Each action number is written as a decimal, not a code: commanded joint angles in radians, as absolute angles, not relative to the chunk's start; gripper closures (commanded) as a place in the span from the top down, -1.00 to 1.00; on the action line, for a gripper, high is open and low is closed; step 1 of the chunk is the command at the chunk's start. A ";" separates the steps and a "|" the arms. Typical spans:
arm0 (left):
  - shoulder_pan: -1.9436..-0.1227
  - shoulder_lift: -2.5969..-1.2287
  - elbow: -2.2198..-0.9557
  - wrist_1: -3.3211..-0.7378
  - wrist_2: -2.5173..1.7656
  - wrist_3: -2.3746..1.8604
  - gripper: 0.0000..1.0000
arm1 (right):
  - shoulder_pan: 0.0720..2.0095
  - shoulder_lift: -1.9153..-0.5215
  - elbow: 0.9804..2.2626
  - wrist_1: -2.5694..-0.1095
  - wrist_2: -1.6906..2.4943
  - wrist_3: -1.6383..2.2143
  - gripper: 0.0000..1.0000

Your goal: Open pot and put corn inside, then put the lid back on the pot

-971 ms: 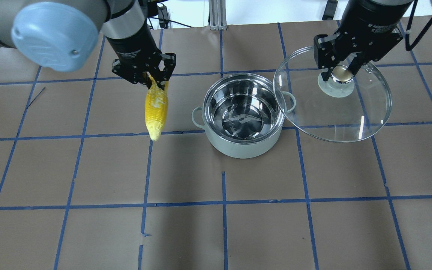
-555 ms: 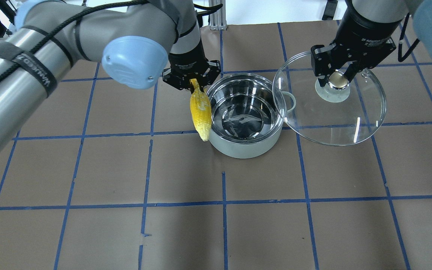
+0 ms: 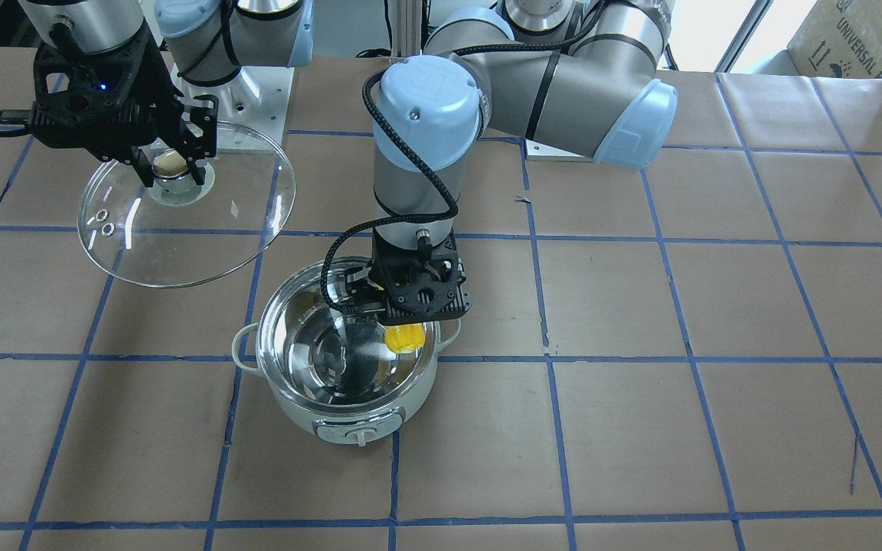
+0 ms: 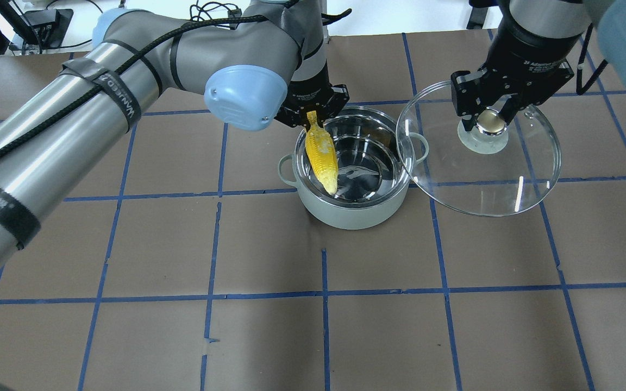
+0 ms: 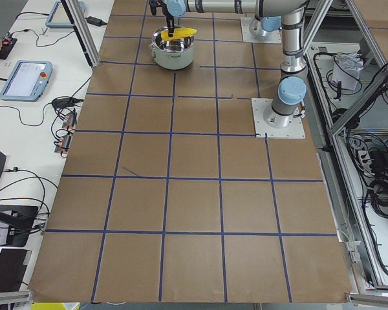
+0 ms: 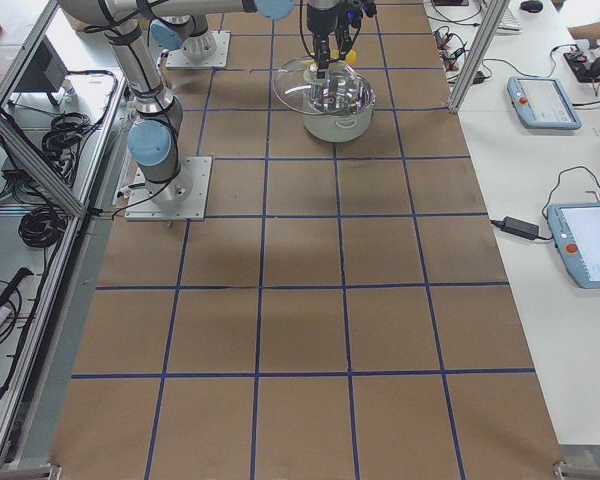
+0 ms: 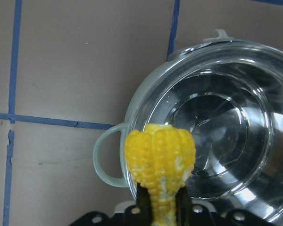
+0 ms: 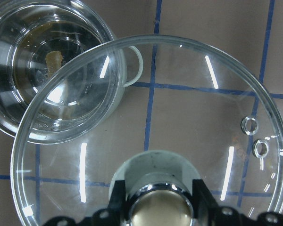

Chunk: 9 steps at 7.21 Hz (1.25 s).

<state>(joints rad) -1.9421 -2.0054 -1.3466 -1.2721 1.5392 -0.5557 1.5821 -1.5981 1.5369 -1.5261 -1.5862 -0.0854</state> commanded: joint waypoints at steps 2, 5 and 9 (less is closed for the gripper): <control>-1.982 -2.141 -1.210 -1.272 1.560 -0.613 -0.96 | 1.554 -1.597 1.522 -1.529 -1.586 -0.091 -0.48; -2.000 -2.132 -1.268 -1.267 1.554 -0.635 -0.96 | 1.546 -1.597 1.529 -1.534 -1.585 -0.091 -0.48; -1.997 -2.135 -1.258 -1.235 1.555 -0.623 -0.96 | 1.545 -1.600 1.536 -1.534 -1.580 -0.091 -0.48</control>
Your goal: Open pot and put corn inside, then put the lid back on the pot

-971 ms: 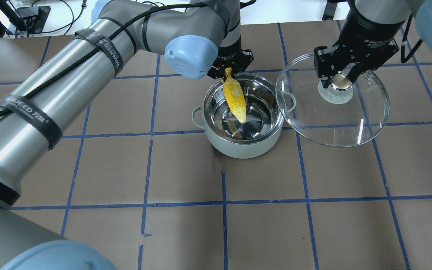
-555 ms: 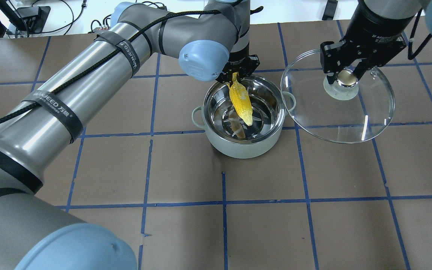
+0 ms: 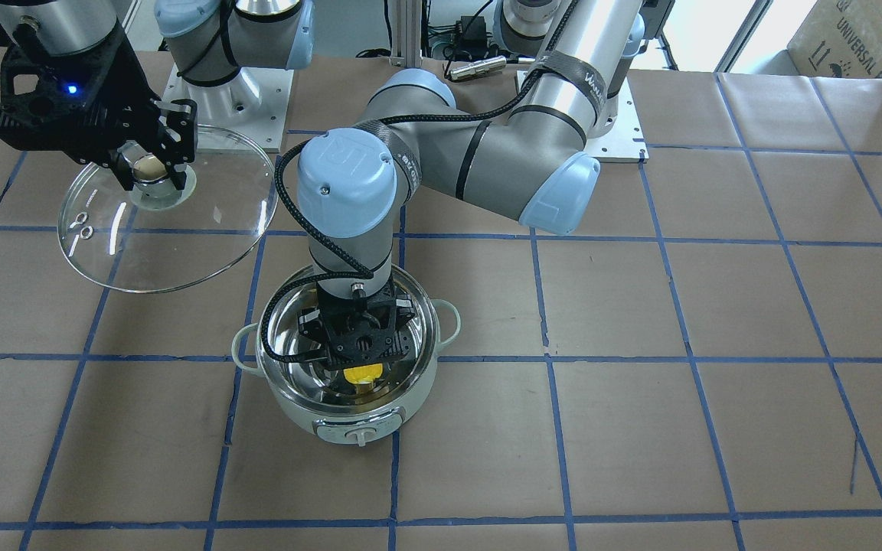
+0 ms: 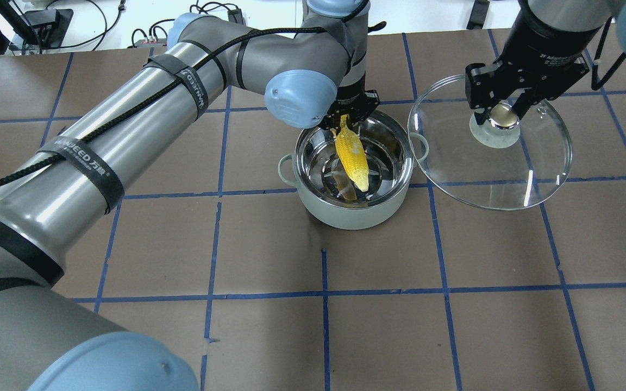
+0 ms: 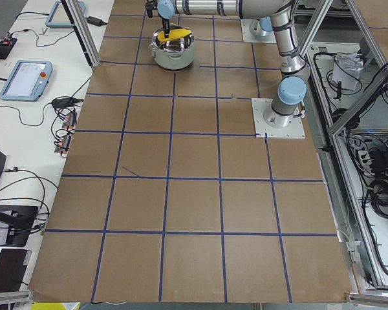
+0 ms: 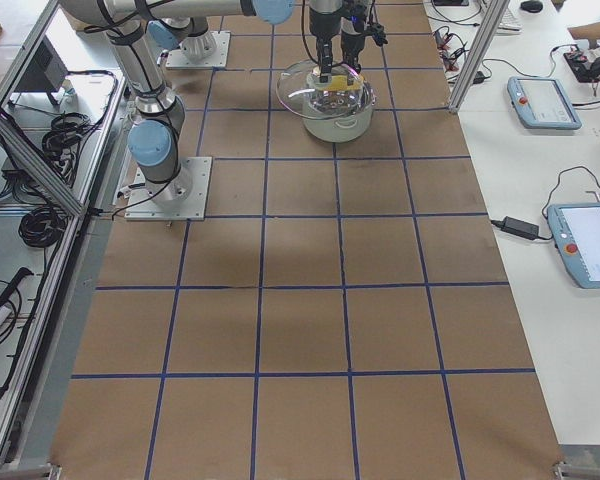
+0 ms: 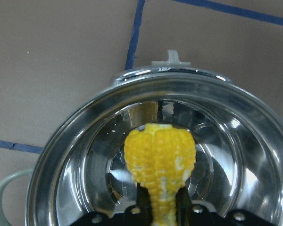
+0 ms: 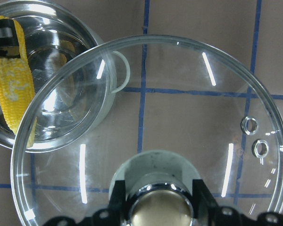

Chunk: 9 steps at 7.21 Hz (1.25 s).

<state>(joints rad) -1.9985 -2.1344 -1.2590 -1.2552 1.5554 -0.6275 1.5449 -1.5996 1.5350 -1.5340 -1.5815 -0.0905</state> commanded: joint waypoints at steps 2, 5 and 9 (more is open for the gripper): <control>-1.996 -2.140 -1.259 -1.201 1.557 -0.626 -0.77 | 1.546 -1.598 1.536 -1.534 -1.575 -0.089 -0.48; -1.999 -2.154 -1.276 -1.172 1.588 -0.635 1.00 | 1.545 -1.598 1.540 -1.534 -1.575 -0.090 -0.48; -1.965 -2.120 -1.279 -1.215 1.582 -0.461 1.00 | 1.543 -1.591 1.555 -1.539 -1.572 -0.086 -0.49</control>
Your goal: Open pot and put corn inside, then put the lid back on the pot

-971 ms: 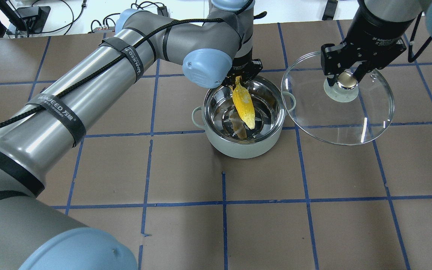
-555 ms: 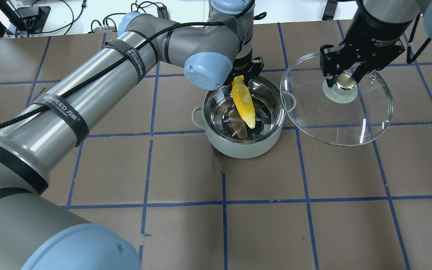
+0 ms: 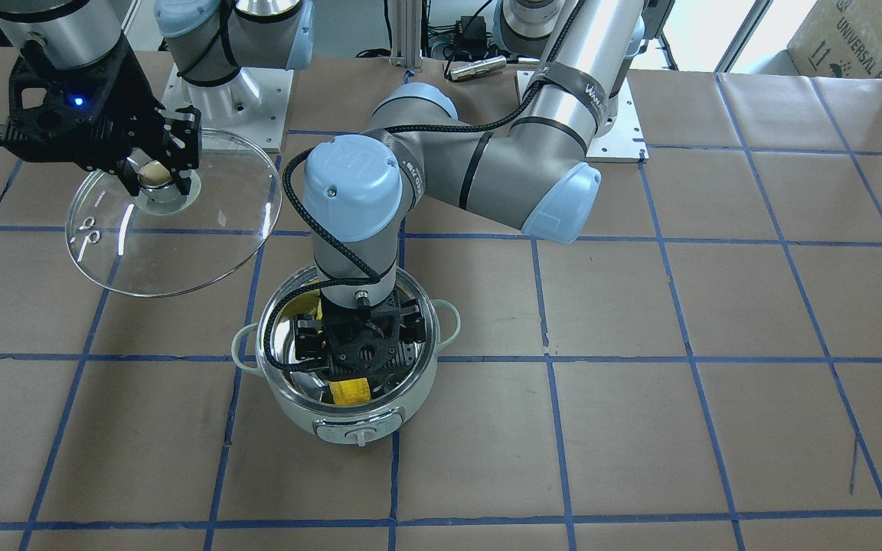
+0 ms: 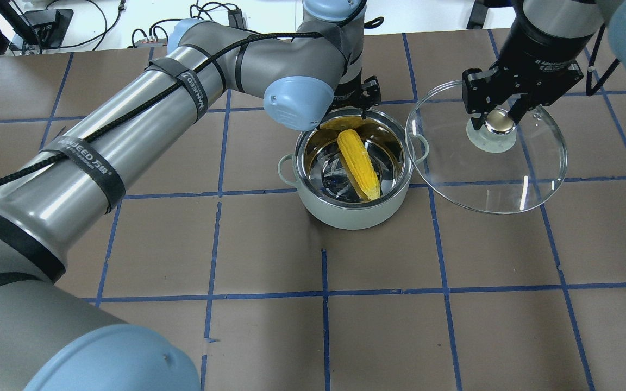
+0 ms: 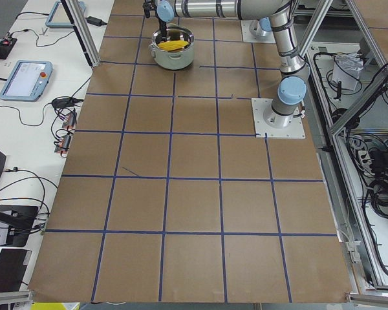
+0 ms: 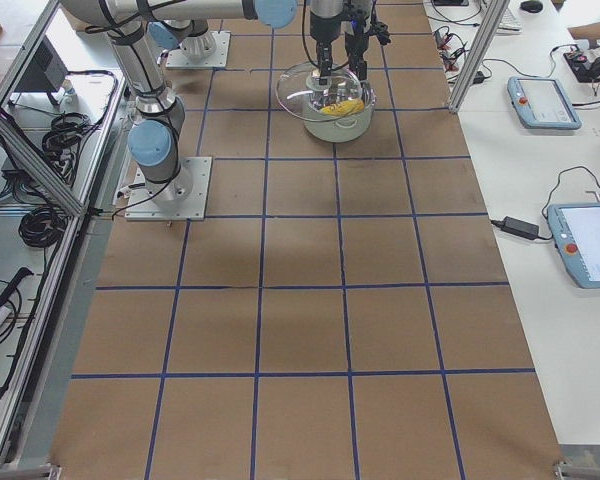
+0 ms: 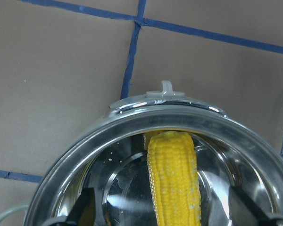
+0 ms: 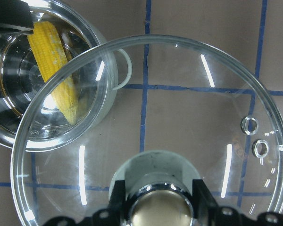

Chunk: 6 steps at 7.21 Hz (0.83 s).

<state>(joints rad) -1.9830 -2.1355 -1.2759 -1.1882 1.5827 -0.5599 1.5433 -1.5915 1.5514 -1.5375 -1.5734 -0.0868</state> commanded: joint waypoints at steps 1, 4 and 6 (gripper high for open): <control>-1.930 -2.094 -1.279 -1.254 1.580 -0.419 1.00 | 1.542 -1.591 1.555 -1.540 -1.574 -0.087 -0.48; -1.725 -1.924 -1.281 -1.475 1.510 -0.071 1.00 | 1.542 -1.586 1.555 -1.560 -1.574 -0.089 -0.48; -1.629 -1.814 -1.281 -1.633 1.505 -0.031 1.00 | 1.542 -1.585 1.555 -1.560 -1.574 -0.089 -0.48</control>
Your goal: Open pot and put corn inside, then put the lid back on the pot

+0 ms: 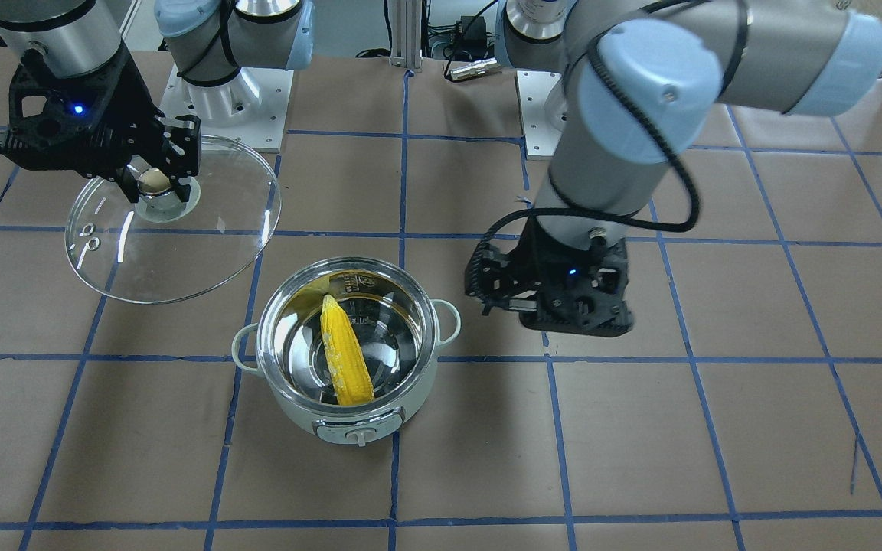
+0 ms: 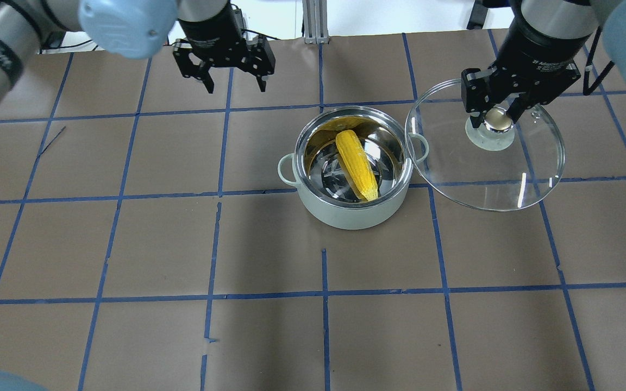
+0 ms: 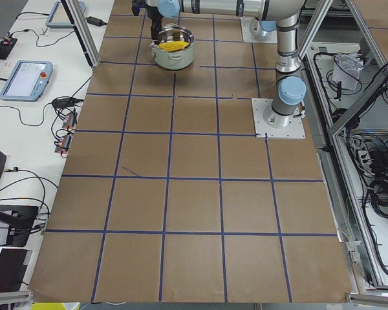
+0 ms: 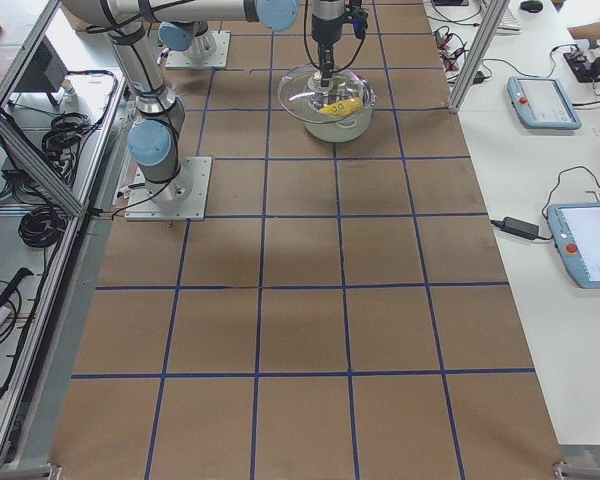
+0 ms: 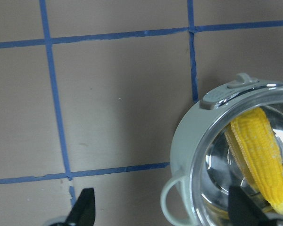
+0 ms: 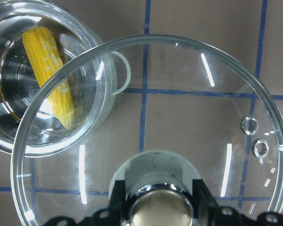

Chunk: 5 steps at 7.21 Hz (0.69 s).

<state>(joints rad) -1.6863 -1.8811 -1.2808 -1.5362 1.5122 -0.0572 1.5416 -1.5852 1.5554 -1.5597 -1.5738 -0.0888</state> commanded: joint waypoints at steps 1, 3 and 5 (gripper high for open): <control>-1.626 -1.774 -1.282 -1.679 1.509 -0.031 1.00 | 1.540 -1.585 1.552 -1.562 -1.574 -0.092 -0.48; -1.621 -1.676 -1.345 -1.733 1.513 0.001 1.00 | 1.540 -1.586 1.551 -1.559 -1.572 -0.089 -0.48; -1.579 -1.620 -1.437 -1.715 1.503 0.011 1.00 | 1.540 -1.589 1.555 -1.559 -1.572 -0.089 -0.48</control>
<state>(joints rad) -1.6048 -1.6551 -1.3903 -1.7182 1.5095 0.0041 1.5402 -1.5881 1.5544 -1.5582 -1.5724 -0.0891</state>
